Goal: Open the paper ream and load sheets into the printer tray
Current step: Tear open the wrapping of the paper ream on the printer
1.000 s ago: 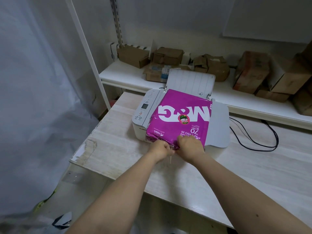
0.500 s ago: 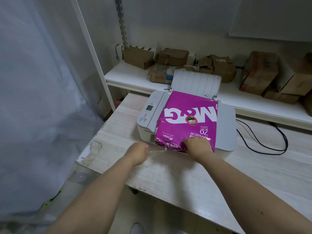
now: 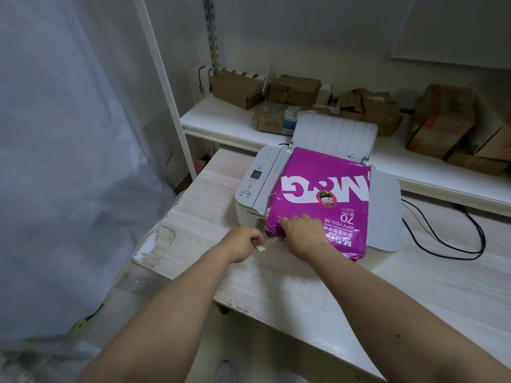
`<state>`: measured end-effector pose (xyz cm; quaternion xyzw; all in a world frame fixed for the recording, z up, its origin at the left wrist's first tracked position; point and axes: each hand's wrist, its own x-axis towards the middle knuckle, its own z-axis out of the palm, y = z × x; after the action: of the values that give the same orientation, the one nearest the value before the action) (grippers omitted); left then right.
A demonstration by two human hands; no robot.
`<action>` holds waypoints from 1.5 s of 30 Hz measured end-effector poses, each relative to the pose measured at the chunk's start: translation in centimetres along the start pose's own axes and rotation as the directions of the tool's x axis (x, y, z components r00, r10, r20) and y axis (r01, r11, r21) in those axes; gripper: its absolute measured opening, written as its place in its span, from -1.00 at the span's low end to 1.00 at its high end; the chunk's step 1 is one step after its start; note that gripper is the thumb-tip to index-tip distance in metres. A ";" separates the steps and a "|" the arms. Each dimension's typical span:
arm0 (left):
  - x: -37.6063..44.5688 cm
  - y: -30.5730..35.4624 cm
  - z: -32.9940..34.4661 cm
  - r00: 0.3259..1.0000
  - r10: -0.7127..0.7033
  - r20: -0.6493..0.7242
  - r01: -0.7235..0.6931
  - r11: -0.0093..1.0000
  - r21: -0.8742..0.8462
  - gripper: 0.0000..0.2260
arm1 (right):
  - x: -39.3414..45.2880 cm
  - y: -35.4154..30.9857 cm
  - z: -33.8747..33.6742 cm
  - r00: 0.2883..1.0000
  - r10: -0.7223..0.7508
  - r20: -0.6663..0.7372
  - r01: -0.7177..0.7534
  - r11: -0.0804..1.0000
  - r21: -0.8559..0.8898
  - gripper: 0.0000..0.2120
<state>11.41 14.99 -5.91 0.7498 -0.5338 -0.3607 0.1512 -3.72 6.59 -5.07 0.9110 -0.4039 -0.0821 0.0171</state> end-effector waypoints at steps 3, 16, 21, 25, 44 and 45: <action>0.4 -0.6 -0.5 0.999 0.012 -0.046 -0.013 1.000 -0.020 -0.65 | 0.1 0.4 0.4 1.000 0.002 0.016 -0.001 1.000 -0.026 -0.82; 0.8 -5.1 -3.8 0.992 0.024 -0.128 0.013 0.960 0.278 -0.62 | 0.9 0.2 0.4 0.994 -0.012 0.112 0.016 0.999 -0.038 -0.77; 1.3 -7.1 -5.9 0.989 -0.024 -0.146 0.073 0.939 0.336 -0.55 | 1.3 0.3 0.4 0.991 -0.029 0.132 0.033 0.999 -0.031 -0.77; 1.8 -7.5 -6.6 0.981 -0.023 -0.194 0.085 0.945 0.315 -0.72 | 1.3 0.5 0.3 0.990 -0.035 0.136 0.037 0.999 -0.016 -0.77; 1.6 -9.5 -11.3 0.939 0.131 -0.319 0.067 0.839 0.541 -0.54 | 0.3 0.4 0.8 0.993 0.088 0.084 -0.088 0.996 -0.006 -0.81; 1.9 -8.7 -10.9 0.933 0.147 -0.328 0.066 0.828 0.558 -0.56 | 0.3 0.3 0.9 0.993 0.094 0.076 -0.094 0.996 -0.007 -0.81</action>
<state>25.40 14.88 -4.42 0.8019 -0.5953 -0.0428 0.0270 -3.89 6.25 -5.96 0.8870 -0.4467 -0.1167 0.0072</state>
